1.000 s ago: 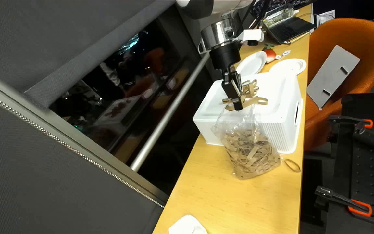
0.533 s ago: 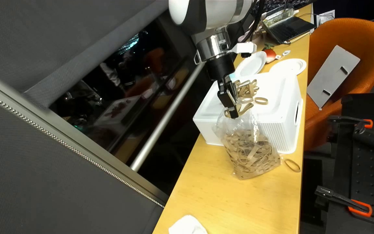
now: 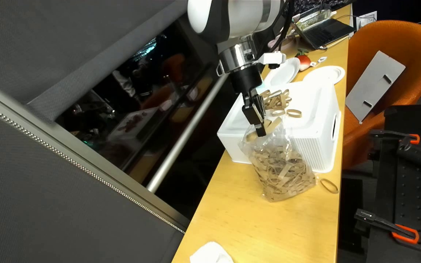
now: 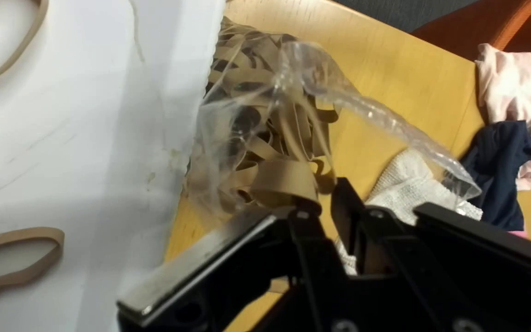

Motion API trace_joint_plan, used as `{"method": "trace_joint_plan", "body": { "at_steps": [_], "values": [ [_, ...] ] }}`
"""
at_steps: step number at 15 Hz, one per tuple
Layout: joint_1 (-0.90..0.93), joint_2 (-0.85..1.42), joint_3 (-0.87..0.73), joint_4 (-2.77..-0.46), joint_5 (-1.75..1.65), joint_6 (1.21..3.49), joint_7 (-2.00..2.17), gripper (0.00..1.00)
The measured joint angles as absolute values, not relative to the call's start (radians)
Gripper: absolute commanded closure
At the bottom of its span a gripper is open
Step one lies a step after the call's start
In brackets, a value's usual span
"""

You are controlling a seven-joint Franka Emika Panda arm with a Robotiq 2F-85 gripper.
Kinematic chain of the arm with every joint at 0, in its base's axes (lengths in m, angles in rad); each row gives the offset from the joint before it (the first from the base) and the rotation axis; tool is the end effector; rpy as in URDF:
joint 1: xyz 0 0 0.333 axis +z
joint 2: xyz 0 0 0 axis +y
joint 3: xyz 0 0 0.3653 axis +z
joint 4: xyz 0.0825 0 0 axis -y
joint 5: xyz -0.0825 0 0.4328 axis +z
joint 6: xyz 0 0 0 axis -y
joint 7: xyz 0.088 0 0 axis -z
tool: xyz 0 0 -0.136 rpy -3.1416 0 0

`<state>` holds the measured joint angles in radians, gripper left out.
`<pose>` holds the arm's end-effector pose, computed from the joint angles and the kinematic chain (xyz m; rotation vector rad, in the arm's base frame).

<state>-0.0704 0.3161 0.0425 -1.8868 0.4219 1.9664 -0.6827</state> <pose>0.6492 0.0182 0.3197 -2.6349 -0.5931 0.1185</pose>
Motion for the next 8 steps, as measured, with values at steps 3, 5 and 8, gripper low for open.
{"method": "trace_joint_plan", "body": {
  "at_steps": [3,5,8],
  "values": [
    [-0.070,0.316,0.046,-1.877,0.422,1.966,-0.683,0.30],
    [-0.070,0.317,0.049,-1.872,0.422,1.966,-0.683,0.15],
    [-0.070,0.318,0.053,-1.851,0.421,1.963,-0.682,0.00]
  ]
}}
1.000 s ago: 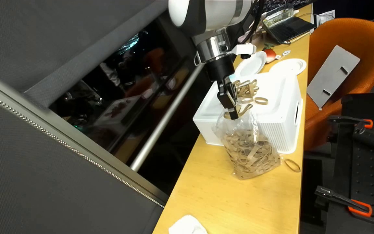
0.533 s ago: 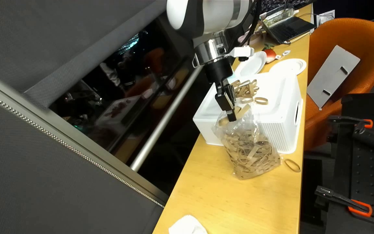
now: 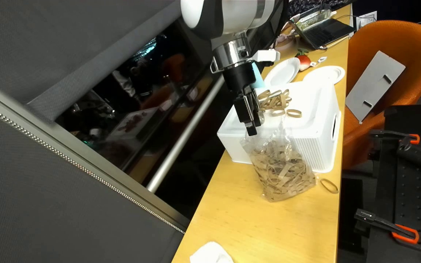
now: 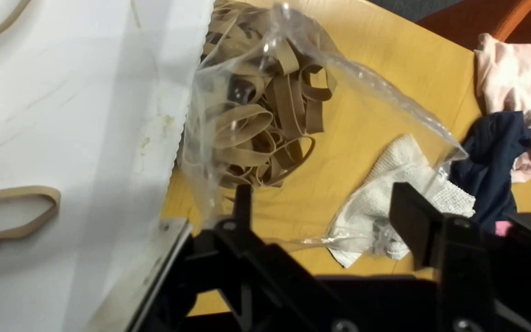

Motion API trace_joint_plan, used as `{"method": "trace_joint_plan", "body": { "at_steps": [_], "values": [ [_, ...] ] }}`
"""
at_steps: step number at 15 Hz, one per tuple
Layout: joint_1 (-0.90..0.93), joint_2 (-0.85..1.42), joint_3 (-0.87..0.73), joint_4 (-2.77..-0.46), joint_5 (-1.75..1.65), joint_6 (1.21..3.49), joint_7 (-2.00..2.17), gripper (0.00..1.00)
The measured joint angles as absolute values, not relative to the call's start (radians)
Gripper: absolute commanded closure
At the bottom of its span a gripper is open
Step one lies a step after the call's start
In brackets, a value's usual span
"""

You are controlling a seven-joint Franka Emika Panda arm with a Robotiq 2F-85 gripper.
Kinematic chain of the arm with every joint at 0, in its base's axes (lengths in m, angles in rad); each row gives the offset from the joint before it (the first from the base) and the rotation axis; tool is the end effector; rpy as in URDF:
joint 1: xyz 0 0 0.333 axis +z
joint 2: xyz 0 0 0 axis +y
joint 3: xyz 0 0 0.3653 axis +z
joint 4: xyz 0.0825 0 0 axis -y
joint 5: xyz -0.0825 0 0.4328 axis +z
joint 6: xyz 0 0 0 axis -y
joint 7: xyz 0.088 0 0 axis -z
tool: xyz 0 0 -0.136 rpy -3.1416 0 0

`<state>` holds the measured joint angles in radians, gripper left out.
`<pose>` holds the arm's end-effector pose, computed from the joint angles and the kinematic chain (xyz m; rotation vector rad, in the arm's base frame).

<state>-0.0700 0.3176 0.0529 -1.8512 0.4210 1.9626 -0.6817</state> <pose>0.6600 0.0246 0.3352 -2.6356 -0.6172 0.0808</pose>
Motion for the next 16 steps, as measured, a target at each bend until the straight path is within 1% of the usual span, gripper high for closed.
{"method": "trace_joint_plan", "body": {
  "at_steps": [7,11,16],
  "values": [
    [-0.094,0.240,0.025,-1.813,0.359,1.938,-0.655,0.00],
    [-0.127,0.181,-0.025,-1.876,0.275,1.948,-0.648,0.00],
    [-0.142,0.190,-0.060,-1.971,0.167,2.059,-0.635,0.00]
  ]
}}
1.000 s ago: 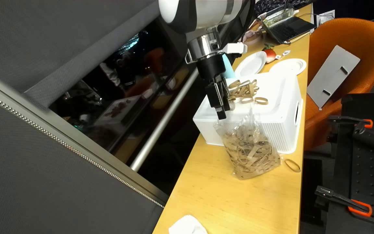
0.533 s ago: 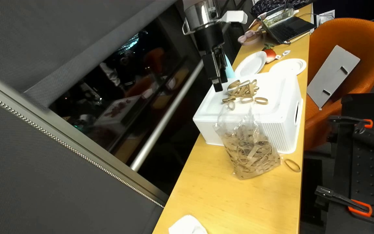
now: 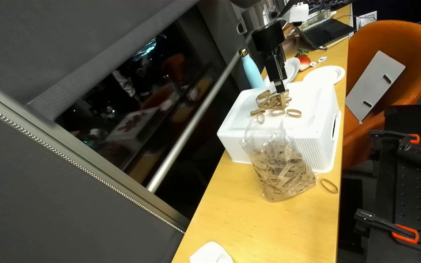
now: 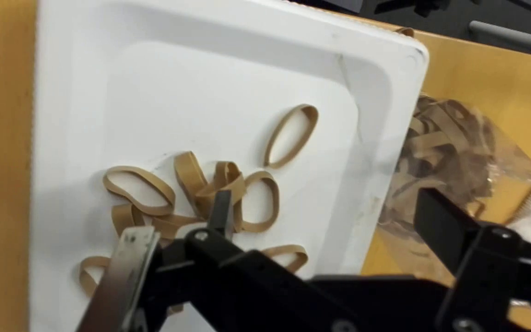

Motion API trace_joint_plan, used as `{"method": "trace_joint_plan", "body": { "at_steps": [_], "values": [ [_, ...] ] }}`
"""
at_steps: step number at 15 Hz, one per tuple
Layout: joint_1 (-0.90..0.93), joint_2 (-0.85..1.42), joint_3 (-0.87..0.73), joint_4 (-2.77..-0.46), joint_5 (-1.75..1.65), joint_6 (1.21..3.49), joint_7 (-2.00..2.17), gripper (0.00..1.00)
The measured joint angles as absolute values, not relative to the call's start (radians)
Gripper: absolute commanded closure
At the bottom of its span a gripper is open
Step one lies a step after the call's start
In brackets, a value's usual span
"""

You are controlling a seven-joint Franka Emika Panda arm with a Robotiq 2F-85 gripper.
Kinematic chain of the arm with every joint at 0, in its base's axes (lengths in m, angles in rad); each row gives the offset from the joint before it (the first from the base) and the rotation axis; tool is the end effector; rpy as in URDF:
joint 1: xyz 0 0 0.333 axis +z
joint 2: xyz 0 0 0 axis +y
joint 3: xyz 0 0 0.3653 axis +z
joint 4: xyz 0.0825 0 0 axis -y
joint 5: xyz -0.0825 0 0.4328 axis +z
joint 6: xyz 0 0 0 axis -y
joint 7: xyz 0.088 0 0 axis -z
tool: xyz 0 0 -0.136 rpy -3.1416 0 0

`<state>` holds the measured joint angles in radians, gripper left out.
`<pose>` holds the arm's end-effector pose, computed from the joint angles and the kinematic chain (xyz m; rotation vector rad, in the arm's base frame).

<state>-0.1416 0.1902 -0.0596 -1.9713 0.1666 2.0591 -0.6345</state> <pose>0.6198 -0.1121 0.3603 -2.9346 -0.5159 0.0586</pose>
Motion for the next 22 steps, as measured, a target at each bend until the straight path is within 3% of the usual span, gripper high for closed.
{"method": "trace_joint_plan", "body": {
  "at_steps": [8,22],
  "values": [
    [-0.128,0.287,-0.060,-2.040,-0.052,2.306,-0.506,0.00],
    [-0.108,0.350,-0.078,-2.037,-0.353,2.428,-0.288,0.00]
  ]
}}
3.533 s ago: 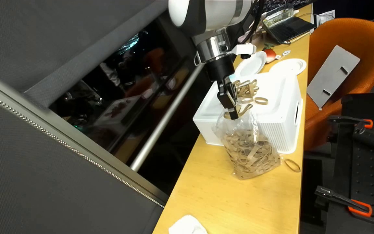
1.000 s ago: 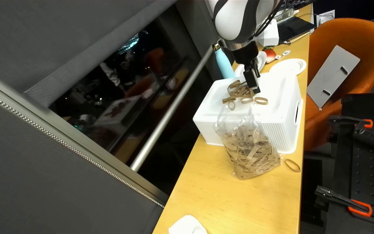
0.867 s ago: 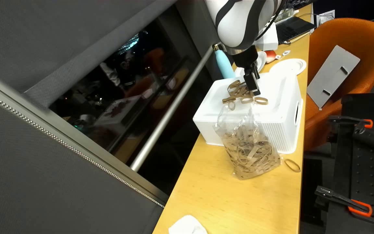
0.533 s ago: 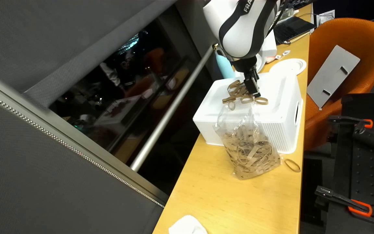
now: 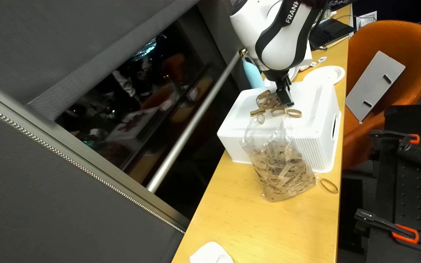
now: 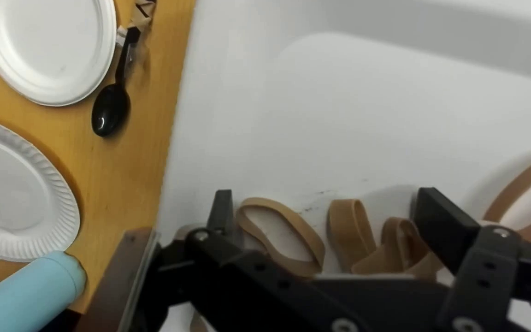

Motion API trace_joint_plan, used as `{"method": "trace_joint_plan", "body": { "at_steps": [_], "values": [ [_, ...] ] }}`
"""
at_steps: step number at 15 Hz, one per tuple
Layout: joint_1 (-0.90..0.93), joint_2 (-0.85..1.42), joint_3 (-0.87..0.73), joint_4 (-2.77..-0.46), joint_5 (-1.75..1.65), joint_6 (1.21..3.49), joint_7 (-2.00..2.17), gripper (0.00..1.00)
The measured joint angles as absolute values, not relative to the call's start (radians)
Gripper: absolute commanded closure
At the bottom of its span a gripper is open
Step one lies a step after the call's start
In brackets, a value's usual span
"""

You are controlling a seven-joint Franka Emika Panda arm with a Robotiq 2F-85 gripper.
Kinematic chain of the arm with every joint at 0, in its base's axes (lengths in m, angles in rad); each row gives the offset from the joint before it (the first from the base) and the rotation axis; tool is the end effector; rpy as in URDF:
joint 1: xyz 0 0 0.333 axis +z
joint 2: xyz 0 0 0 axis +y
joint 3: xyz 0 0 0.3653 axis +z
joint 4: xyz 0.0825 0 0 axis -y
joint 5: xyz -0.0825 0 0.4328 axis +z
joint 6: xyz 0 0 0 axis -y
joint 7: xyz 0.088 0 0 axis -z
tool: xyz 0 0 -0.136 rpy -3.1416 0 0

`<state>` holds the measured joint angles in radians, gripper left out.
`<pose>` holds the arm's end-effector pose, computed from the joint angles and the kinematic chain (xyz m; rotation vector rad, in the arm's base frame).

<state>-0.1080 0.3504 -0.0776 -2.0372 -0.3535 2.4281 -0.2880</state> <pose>0.6414 -0.1272 0.2583 2.8277 0.5318 -0.0355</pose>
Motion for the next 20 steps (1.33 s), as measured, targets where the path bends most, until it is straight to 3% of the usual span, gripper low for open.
{"method": "trace_joint_plan", "body": {
  "at_steps": [8,20],
  "values": [
    [-0.095,0.418,-0.088,-2.003,-0.377,2.603,-0.231,0.00],
    [-0.111,0.399,-0.035,-2.012,-0.209,2.674,-0.282,0.00]
  ]
}}
